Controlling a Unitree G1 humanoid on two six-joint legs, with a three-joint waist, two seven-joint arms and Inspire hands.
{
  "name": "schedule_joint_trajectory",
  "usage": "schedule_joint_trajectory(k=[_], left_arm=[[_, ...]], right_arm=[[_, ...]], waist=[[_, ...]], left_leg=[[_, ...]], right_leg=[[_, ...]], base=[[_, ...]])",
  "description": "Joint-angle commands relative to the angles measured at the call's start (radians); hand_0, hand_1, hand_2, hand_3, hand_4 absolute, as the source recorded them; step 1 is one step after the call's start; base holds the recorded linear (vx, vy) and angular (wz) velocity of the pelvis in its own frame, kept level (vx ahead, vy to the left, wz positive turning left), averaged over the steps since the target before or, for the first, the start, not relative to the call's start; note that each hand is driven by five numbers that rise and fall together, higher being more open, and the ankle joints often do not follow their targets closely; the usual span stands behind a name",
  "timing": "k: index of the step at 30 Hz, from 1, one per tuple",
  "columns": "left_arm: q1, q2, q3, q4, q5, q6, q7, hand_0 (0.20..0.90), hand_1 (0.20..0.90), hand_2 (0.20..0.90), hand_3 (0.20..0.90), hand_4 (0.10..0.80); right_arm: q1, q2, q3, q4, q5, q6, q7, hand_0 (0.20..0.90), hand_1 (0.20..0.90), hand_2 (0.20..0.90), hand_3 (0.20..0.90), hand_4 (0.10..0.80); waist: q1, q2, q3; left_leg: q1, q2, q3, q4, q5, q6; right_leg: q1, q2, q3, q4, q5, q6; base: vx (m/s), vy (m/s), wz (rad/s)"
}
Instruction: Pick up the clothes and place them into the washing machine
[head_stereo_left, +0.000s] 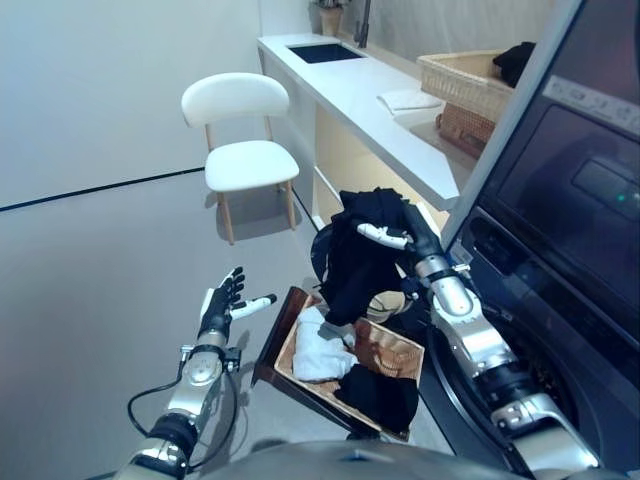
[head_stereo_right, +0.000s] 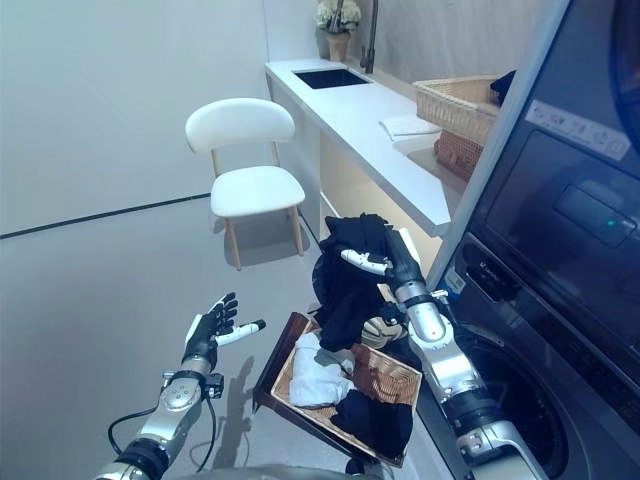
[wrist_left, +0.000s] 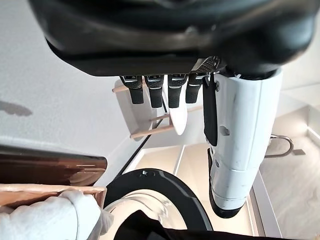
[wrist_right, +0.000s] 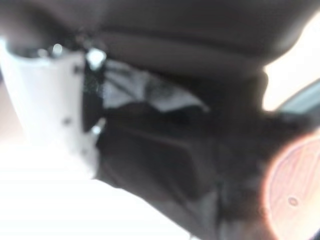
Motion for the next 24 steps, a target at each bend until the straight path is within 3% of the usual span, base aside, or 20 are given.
schedule_joint_trajectory(k=[1,11,24], left_arm=[[-0.144,0.057,-0.102,0.046,0.078,-0.061,0.003,0.9,0.9,0.9,0.9,0.8],[-0.107,0.037,-0.172,-0.047,0.13,-0.077,-0.047,0.9,0.9,0.9,0.9,0.8],[-0.091,-0.007,-0.187,0.031,0.09,-0.073,-0.053,0.9,0.9,0.9,0.9,0.8]], right_arm=[[-0.126,-0.015,-0.01,-0.104,0.077,-0.112,0.022,0.2,0.2,0.2,0.2,0.3],[-0.005,-0.004,-0.044,-0.13,0.105,-0.117,0.057,0.2,0.2,0.2,0.2,0.3],[0.027,0.023,-0.025,-0.155,0.12,-0.12,0.089,0.2,0.2,0.2,0.2,0.3]], waist=[[0.006,-0.049,-0.133],[0.004,-0.058,-0.124],[0.002,-0.064,-0.128]], left_leg=[[-0.034,-0.021,0.001,0.025,-0.004,-0.061],[-0.034,-0.014,-0.002,0.015,0.0,-0.061],[-0.026,-0.013,0.0,0.012,0.0,-0.06]], right_leg=[[0.03,-0.009,-0.019,0.083,-0.117,0.035],[0.026,-0.004,-0.021,0.08,-0.115,0.035],[0.032,-0.005,-0.022,0.079,-0.115,0.04]], base=[[0.0,0.0,0.0],[0.0,-0.001,0.0],[0.0,0.0,0.0]])
